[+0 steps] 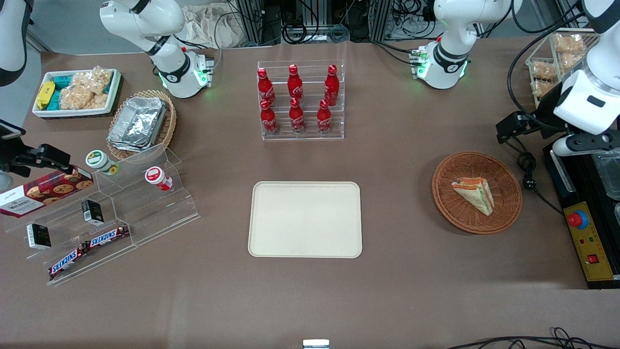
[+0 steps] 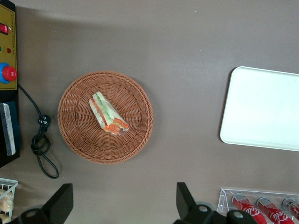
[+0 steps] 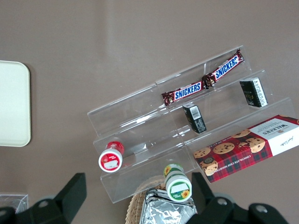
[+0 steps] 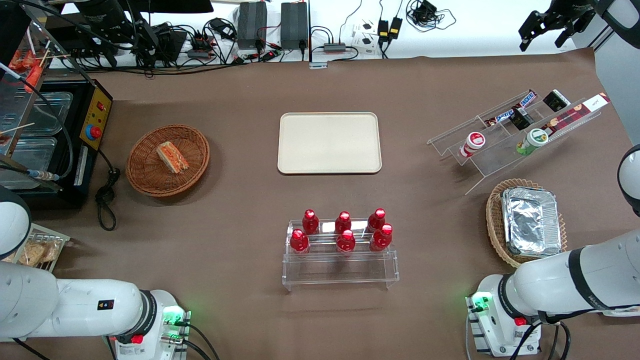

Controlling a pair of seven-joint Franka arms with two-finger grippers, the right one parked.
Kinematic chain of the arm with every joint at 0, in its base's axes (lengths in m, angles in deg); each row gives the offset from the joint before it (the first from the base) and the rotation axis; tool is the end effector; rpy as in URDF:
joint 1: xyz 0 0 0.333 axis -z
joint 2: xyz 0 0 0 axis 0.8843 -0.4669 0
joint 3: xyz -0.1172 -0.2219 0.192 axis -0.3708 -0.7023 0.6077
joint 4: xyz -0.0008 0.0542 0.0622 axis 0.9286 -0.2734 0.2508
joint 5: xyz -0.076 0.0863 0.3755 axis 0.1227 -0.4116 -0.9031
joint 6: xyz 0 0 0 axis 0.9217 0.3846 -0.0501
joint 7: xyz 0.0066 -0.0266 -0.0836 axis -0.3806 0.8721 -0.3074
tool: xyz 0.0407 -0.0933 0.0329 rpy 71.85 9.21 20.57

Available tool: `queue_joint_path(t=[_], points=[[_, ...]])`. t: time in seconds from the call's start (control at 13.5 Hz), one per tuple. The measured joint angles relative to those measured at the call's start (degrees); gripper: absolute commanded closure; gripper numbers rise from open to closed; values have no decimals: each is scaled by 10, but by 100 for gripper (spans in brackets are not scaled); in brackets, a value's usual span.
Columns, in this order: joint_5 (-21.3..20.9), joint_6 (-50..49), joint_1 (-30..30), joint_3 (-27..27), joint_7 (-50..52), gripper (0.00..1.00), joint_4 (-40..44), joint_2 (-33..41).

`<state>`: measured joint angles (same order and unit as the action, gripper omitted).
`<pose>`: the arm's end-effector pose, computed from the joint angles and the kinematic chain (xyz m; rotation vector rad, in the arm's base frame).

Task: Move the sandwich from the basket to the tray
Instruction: 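Move the left gripper down over the sandwich in the wicker basket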

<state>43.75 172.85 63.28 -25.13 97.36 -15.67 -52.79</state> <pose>0.5510 -0.0783 0.6402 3.1064 0.1673 0.0488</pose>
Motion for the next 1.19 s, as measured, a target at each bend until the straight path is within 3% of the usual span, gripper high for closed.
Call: queue_joint_path(t=[0.37,0.59,1.19], points=[[-2,-3,0,1,5,1,2,-2],[-3,-11,-3,7,60,1,-16,-6],[-4,152,-60,12,91,1,-212,-5]])
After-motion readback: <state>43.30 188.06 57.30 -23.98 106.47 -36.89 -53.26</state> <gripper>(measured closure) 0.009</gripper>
